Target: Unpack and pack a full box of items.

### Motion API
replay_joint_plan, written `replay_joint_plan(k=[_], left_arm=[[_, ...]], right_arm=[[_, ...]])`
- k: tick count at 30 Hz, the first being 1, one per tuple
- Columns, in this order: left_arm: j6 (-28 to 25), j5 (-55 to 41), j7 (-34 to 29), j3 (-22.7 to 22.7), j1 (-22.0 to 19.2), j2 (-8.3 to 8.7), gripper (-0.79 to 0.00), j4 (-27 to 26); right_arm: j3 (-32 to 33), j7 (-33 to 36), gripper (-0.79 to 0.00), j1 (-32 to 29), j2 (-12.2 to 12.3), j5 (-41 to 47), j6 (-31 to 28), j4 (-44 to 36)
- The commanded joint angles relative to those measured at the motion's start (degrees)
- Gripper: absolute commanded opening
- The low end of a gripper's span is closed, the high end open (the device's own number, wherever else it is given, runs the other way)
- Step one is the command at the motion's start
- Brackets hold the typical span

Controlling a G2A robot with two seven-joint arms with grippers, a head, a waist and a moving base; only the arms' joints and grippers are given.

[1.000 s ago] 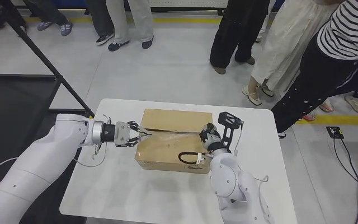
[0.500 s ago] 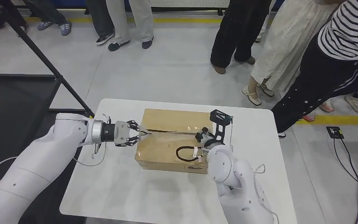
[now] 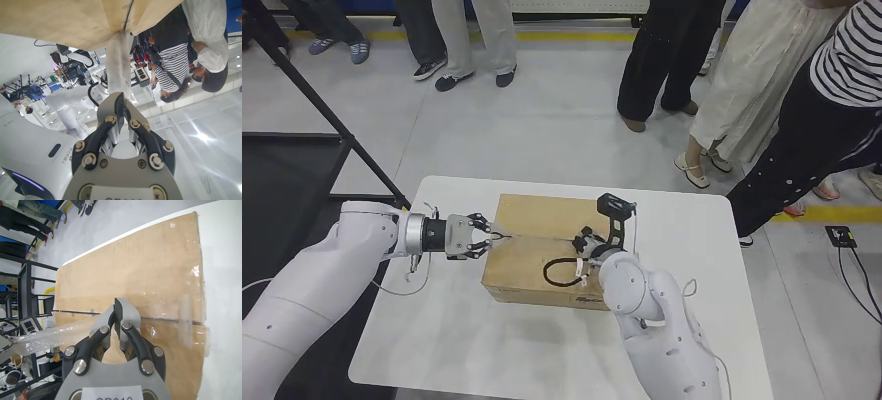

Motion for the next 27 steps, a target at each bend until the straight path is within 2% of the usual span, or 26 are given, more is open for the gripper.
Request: replay_joint_plan(k=[1, 13, 27], left_arm=[[0.0, 0.0, 0.0, 0.2, -0.1, -0.07, -0.785, 0.3], [0.1, 0.1, 0.1, 1.3, -0.6, -0.44, -0.785, 1.8], [-0.3, 1.2, -0.3, 2.1, -1.7, -1.26, -0.785, 4.3]], right_arm=[[-0.2, 0.3, -0.785, 0.3, 0.0, 0.9, -0.3, 0.4], [-1.2, 2.9, -0.785, 1.2, -0.1, 5.2, -3.3, 1.1], [-2.9, 0.7, -0.785, 1.6, -0.1, 8.1, -6.5, 2.1]])
